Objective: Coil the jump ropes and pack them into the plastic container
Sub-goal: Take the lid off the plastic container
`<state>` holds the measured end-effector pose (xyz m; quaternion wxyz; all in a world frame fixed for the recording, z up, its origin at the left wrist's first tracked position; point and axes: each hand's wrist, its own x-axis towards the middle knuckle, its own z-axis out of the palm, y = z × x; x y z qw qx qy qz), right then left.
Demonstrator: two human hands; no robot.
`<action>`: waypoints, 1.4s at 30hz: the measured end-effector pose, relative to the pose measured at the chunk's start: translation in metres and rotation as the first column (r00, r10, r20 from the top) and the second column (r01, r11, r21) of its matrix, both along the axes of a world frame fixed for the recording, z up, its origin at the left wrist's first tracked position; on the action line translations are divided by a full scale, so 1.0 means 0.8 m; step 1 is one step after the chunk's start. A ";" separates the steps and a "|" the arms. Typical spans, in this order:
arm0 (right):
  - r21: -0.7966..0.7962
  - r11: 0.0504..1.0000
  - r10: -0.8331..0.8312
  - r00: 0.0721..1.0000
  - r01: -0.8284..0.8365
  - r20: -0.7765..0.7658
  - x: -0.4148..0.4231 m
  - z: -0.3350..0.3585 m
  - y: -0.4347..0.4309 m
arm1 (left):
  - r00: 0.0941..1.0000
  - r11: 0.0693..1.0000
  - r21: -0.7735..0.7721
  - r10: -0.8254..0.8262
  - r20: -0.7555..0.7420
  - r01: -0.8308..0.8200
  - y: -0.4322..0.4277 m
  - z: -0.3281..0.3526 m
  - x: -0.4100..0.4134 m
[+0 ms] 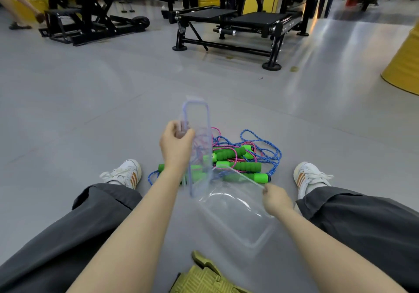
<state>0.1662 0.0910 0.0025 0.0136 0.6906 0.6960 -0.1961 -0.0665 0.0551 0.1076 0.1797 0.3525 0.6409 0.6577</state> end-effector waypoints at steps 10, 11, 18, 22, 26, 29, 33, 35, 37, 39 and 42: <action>0.093 0.877 -0.328 0.729 0.471 -0.601 0.009 0.084 0.054 | 0.391 0.981 -0.158 -0.190 -0.901 0.112 0.004 -0.075 0.026; 0.064 0.832 -0.375 0.643 0.551 -0.668 0.011 0.092 0.059 | 0.360 0.980 -0.179 -0.198 -0.912 0.086 0.000 -0.085 0.026; 0.172 0.524 -0.347 0.393 0.834 -0.852 0.008 0.131 0.084 | 0.333 0.968 -0.253 -0.241 -0.912 0.010 -0.015 -0.125 0.043; 0.200 0.411 -0.263 0.325 0.889 -0.908 0.009 0.139 0.100 | 0.180 0.967 -0.244 -0.253 -0.951 0.072 -0.021 -0.136 0.055; 0.103 0.409 -0.251 0.220 0.907 -0.943 0.003 0.129 0.108 | 0.027 0.864 -0.486 -0.493 -0.869 0.129 -0.030 -0.154 0.083; -0.011 0.529 -0.281 0.163 0.848 -0.946 -0.008 0.101 0.108 | 0.099 0.762 -0.624 -0.644 -0.759 0.172 -0.026 -0.171 0.100; -0.122 0.669 -0.338 0.153 0.733 -0.929 -0.015 0.055 0.103 | 0.254 0.601 -0.785 -0.791 -0.557 0.151 -0.036 -0.174 0.086; -0.117 0.714 -0.362 0.221 0.690 -0.906 -0.015 0.041 0.101 | 0.404 0.530 -0.844 -0.791 -0.460 0.078 -0.046 -0.176 0.066; -0.118 0.762 -0.364 0.270 0.636 -0.892 -0.017 0.031 0.100 | 0.681 0.634 -0.769 -0.529 -0.507 -0.080 -0.053 -0.173 0.039; -0.111 0.804 -0.340 0.298 0.584 -0.892 -0.025 0.023 0.098 | 0.938 0.696 -0.674 -0.003 -0.346 -0.247 -0.053 -0.168 0.008; -0.083 0.858 -0.293 0.351 0.506 -0.889 -0.043 0.017 0.093 | 0.932 0.788 -0.594 0.319 0.174 -0.159 -0.042 -0.163 -0.038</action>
